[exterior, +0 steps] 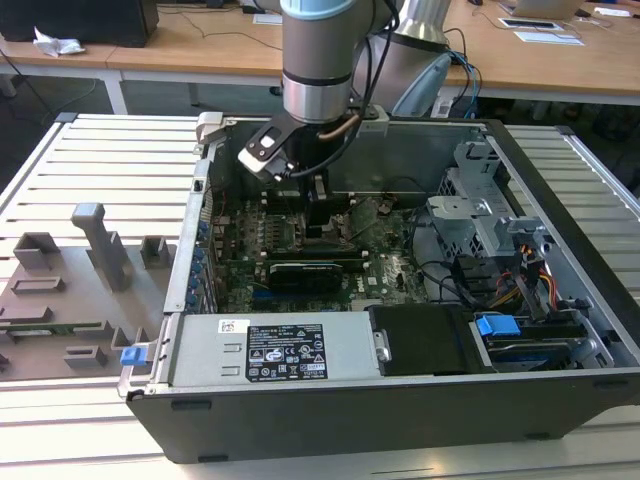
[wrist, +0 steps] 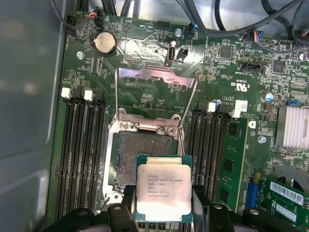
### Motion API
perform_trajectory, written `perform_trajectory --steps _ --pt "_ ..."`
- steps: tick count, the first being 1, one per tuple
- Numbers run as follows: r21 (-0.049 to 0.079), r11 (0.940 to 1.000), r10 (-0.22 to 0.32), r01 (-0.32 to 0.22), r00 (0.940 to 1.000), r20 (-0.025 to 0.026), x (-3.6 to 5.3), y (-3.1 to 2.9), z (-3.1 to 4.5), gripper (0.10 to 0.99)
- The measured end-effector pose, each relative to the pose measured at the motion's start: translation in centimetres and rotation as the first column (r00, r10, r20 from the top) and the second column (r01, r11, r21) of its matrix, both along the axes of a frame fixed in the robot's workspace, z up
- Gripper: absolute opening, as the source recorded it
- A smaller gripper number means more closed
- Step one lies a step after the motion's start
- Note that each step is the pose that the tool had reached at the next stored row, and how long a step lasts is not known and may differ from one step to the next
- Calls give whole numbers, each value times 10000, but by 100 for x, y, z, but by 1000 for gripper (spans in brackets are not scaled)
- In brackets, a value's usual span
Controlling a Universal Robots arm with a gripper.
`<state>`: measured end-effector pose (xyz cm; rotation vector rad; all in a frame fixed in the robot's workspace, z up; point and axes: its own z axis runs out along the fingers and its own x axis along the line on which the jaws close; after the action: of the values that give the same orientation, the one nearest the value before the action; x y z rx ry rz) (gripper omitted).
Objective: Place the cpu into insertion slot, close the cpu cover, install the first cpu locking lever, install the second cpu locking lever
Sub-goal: 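Place the cpu into insertion slot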
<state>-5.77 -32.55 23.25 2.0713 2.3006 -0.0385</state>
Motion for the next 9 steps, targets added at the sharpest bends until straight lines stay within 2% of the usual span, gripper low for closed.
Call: perform_trajectory --steps 9 --pt "0 10000 -5 5 10000 1 0 0 -32 545"
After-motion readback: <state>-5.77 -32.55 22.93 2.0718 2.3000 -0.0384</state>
